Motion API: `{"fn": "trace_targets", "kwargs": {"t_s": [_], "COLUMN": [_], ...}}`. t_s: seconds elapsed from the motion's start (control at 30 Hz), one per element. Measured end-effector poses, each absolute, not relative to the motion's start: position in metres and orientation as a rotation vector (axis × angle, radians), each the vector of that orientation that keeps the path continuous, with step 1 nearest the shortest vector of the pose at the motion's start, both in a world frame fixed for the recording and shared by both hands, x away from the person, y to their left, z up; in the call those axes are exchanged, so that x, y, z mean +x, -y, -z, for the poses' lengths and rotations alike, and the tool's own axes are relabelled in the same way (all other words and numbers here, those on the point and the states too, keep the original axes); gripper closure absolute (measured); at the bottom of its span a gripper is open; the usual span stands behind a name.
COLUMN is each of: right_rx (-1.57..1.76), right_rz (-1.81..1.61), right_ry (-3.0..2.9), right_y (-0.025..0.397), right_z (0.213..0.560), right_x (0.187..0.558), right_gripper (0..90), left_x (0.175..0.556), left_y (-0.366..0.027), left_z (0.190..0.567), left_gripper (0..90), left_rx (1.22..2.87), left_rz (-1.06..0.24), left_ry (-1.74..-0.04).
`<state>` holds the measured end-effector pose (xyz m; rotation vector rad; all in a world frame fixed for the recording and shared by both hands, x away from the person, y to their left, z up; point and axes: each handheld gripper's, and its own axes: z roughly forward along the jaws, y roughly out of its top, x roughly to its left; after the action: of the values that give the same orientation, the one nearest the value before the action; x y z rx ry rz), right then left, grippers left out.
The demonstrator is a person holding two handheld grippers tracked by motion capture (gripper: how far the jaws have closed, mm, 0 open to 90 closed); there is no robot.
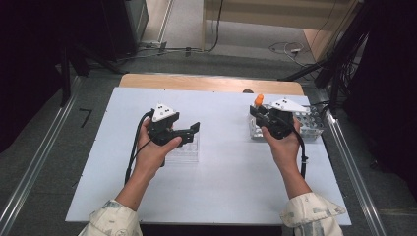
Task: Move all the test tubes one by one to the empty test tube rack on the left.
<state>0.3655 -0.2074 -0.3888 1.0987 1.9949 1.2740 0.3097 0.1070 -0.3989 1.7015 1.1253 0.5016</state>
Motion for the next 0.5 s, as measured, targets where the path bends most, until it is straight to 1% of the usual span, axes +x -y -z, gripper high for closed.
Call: {"fn": "trace_targets", "kwargs": {"t_s": [0.5], "right_rx": [1.047], "right_rz": [-1.322], "right_ry": [-2.047], "right_y": [0.186], "right_z": [0.400], "right_x": [0.355], "right_gripper": [71.5], "left_x": [0.313], "left_y": [-0.095], "left_z": [0.398], "left_gripper": [21.4], "left_rx": [1.721], "left_rz": [-0.478], "left_ry": [-1.100]}}
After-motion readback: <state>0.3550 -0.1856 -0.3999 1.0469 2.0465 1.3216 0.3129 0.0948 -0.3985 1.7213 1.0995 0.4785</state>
